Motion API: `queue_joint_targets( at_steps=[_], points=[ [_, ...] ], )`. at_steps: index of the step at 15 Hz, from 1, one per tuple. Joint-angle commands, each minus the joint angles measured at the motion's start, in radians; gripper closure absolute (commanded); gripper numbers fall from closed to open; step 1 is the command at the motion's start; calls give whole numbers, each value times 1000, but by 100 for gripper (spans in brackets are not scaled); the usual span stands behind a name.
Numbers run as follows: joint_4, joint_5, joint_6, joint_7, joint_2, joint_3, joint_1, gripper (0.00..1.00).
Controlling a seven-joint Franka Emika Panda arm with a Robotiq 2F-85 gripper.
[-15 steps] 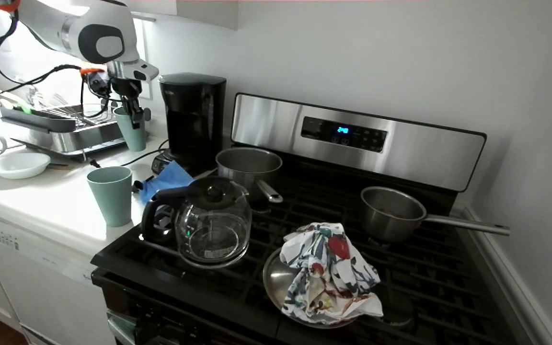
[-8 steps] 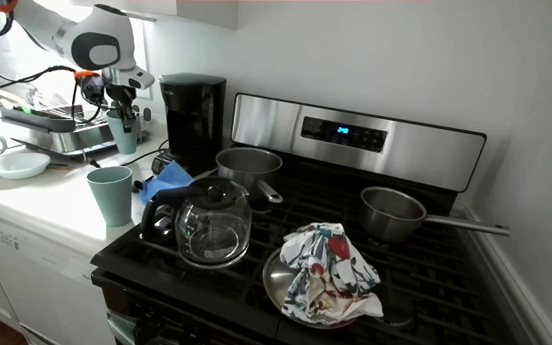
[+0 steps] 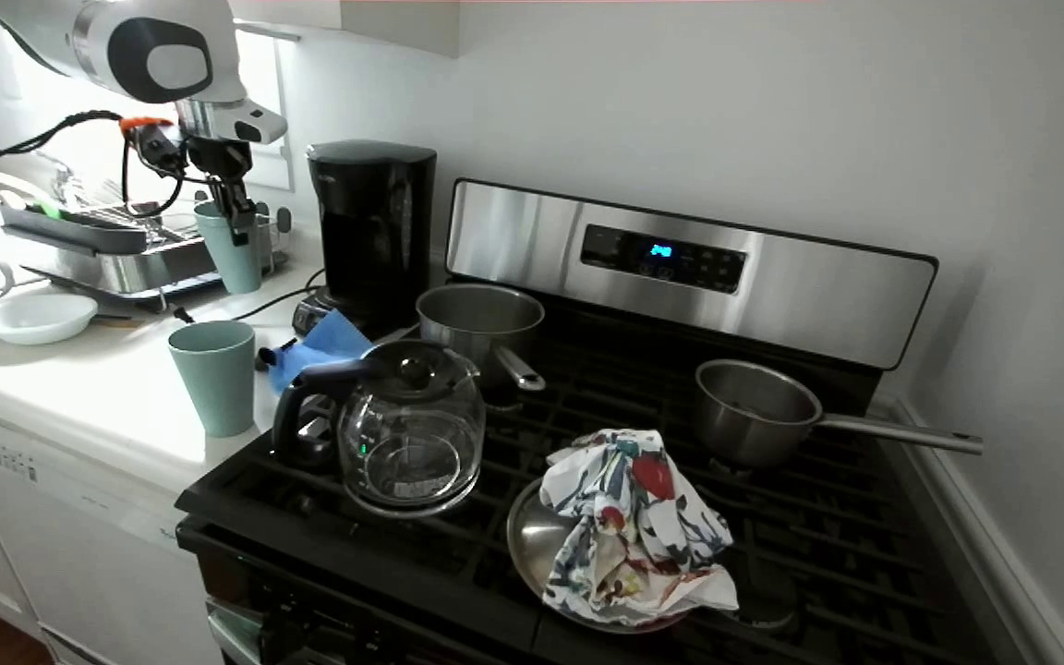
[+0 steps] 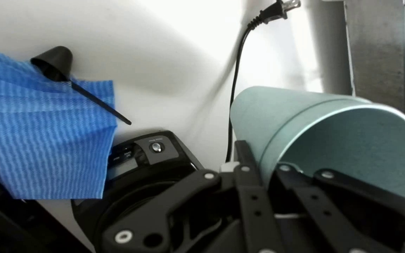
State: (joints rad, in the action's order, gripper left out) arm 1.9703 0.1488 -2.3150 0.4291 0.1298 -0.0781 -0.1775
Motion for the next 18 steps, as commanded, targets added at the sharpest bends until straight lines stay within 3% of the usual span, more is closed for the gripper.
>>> queue_joint_targets(
  at_steps=[1, 2, 8, 9, 15, 18],
  points=[
    [62, -3, 60, -34, -80, -10, 20, 98],
    [20, -2, 37, -10, -32, -12, 18, 93],
    [43, -2, 51, -23, -51, -14, 20, 93],
    [43, -2, 51, -23, -51, -14, 20, 98],
    [76, -110, 100, 1, -140, -11, 19, 98],
    [88, -123, 133, -49, -198, -9, 33, 98]
  ],
)
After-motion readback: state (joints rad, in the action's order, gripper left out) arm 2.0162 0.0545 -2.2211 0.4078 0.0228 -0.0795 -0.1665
